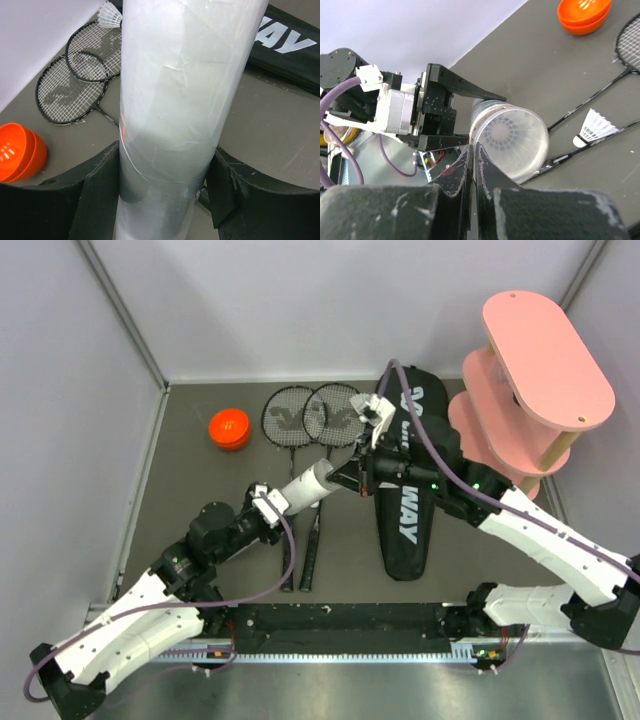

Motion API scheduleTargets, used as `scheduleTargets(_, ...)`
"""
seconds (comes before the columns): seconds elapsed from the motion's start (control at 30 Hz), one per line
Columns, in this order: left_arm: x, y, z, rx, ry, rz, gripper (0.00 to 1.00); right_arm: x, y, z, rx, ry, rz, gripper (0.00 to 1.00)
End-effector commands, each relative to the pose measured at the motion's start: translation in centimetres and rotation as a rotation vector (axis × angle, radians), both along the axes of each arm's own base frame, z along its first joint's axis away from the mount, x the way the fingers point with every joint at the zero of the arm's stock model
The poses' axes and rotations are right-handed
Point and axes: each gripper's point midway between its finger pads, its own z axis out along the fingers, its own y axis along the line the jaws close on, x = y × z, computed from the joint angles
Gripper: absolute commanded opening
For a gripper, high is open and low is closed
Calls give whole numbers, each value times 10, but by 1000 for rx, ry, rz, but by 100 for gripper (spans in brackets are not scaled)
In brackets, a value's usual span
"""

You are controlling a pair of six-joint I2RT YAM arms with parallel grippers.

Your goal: Pack up the badminton gear

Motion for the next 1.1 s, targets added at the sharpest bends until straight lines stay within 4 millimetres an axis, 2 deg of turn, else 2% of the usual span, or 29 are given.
scheduleTargets(0.0,4,1,13,-59,-37,26,0,5,-18,32,112,-41,-64,0)
scheduleTargets(0.13,5,2,19,-76,-40,37,0,7,-34,41,128,-79,-127,0)
scheduleTargets(0.23,8,5,27,-123,-42,76,0,22,-54,29,59,-111,-252,0)
scheduleTargets(0.27,10,7,30,-139,-45,96,0,30,-65,15,-3,-106,-320,0)
scheduleTargets(0.33,10,7,40,-182,-35,117,0,34,-76,-3,-60,-97,-370,0)
scheduleTargets(0.4,14,13,52,-236,-20,169,0,32,-87,-33,-133,-70,-392,0)
scheduleTargets(0.43,15,15,56,-256,-18,192,0,28,-89,-58,-178,-37,-387,0)
scheduleTargets(0.47,17,19,61,-278,-21,220,0,23,-90,-69,-187,-11,-374,0)
scheduleTargets(0.5,23,25,65,-322,-14,282,0,19,-88,-82,-207,15,-355,0)
scheduleTargets(0.53,24,27,69,-345,-22,296,0,11,-86,-105,-246,49,-324,0)
scheduleTargets(0.57,26,25,80,-384,-49,291,0,3,-80,-116,-263,64,-285,0)
scheduleTargets(0.63,27,20,82,-371,-69,261,0,-10,-68,-149,-342,97,-214,0)
scheduleTargets(0.67,28,18,93,-397,-100,257,0,-21,-60,-161,-378,100,-173,0)
scheduleTargets(0.73,32,18,91,-382,-106,267,0,-27,-50,-189,-419,125,-140,0)
scheduleTargets(0.9,29,22,80,-335,-119,263,0,-32,-25,-228,-394,173,-120,0)
scheduleTargets(0.97,23,27,86,-350,-138,255,0,-26,-22,-244,-450,162,-163,0)
scheduleTargets(1.07,12,37,100,-361,-162,246,0,-26,-20,-260,-514,148,-208,0)
